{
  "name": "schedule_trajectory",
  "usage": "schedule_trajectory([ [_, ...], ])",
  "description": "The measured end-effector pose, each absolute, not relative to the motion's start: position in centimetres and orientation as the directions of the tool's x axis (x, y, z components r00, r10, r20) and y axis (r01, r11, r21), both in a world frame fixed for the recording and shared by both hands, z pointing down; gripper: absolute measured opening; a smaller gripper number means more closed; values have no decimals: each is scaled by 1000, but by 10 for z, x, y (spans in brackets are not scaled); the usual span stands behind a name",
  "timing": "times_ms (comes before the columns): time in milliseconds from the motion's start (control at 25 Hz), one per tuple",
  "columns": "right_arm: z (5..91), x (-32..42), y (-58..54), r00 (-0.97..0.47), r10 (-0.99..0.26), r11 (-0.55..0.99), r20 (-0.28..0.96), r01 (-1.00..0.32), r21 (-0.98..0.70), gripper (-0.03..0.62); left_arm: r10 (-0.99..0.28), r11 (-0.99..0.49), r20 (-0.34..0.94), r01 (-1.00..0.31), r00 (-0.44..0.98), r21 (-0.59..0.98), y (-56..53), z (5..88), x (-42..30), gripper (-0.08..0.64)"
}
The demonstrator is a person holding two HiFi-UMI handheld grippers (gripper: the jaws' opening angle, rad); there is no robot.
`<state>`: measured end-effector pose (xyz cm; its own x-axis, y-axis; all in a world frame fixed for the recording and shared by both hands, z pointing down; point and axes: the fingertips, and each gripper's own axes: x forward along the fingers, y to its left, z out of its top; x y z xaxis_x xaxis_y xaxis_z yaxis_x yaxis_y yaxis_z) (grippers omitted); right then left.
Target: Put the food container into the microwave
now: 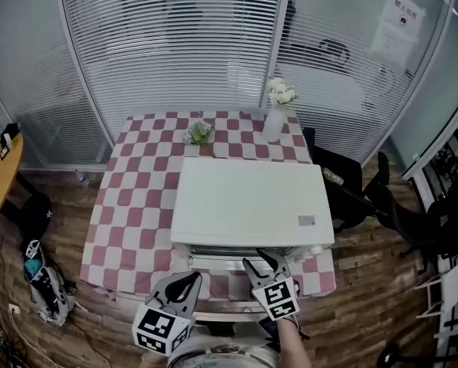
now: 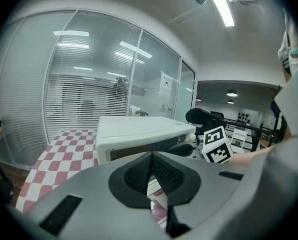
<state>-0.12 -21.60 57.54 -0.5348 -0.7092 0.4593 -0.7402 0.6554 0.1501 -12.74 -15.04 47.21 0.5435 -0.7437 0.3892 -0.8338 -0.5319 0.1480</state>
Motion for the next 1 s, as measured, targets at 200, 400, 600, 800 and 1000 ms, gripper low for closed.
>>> schedule_trajectory([
  [200,570,4,-207,-534,-714,647,454,-750,136,138,-734,-547,387,-824,558,151,-147,475,-119,14],
  [400,562,4,-193,-557,-702,656,444,-748,98,102,-722,-565,391,-812,571,144,-144,482,-105,14],
  [600,558,-5,-172,-592,-673,680,442,-731,57,38,-703,-588,400,-797,588,139,-139,490,-91,14],
  [800,538,-19,-153,-649,-656,709,386,-705,18,6,-688,-608,394,-781,609,145,-133,489,-78,14],
  [1000,491,-30,-147,-689,-675,716,264,-698,10,-5,-702,-621,342,-772,625,136,-133,468,-69,14],
])
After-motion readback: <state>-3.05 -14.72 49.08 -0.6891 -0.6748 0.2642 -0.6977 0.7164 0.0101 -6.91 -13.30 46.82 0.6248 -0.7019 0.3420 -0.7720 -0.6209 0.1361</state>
